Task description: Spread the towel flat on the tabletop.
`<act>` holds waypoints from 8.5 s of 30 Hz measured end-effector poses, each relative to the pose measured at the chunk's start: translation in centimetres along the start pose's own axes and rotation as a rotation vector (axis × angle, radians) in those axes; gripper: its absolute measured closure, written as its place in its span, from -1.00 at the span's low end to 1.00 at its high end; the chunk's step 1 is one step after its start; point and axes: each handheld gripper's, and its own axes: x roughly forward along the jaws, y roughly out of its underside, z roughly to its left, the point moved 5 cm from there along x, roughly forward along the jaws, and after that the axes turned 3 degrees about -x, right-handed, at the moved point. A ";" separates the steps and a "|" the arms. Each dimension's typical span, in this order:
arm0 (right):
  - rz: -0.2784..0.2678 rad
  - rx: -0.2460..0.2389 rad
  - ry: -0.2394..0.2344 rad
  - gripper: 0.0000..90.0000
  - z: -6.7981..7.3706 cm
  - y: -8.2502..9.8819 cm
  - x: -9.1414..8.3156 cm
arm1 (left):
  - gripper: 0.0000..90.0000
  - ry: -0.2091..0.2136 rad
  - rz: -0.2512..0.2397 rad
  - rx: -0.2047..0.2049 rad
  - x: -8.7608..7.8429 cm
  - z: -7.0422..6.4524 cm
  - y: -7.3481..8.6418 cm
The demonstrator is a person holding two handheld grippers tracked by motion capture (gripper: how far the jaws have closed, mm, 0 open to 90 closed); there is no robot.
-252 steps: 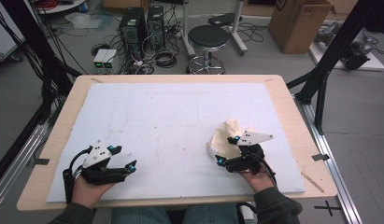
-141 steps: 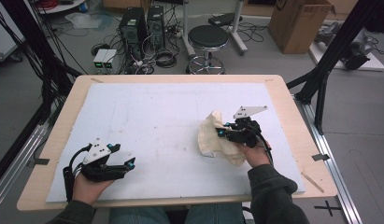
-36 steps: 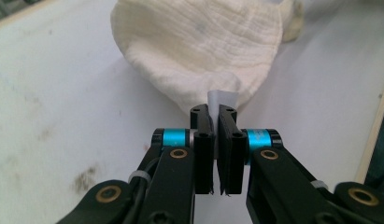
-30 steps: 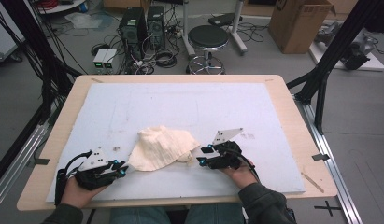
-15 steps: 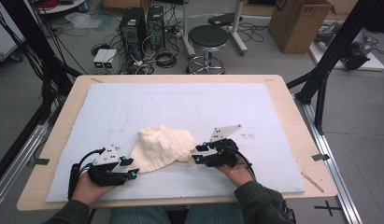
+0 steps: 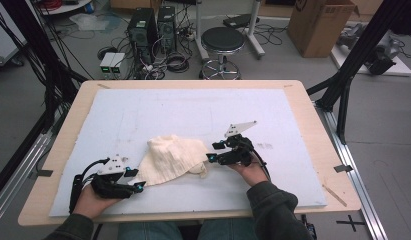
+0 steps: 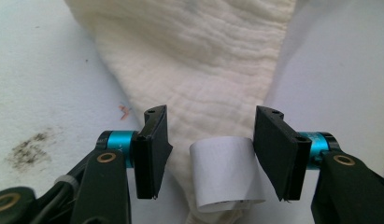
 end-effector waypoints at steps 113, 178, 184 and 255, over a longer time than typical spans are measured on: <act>0.162 -0.055 -0.041 0.99 4.8 1.7 2.1 | 0.92 -0.145 -0.066 -0.076 -4.0 3.6 2.5; 0.138 -0.158 -0.117 0.89 3.5 3.3 -5.3 | 0.95 0.074 -0.080 0.118 -0.5 -4.8 -1.3; 0.138 -0.140 -0.094 0.87 3.2 4.9 -7.5 | 0.94 0.133 -0.073 0.157 0.3 -7.0 -2.0; 0.163 0.009 0.135 0.95 -4.4 5.6 -4.4 | 0.49 0.138 0.142 0.034 9.1 -3.3 -8.3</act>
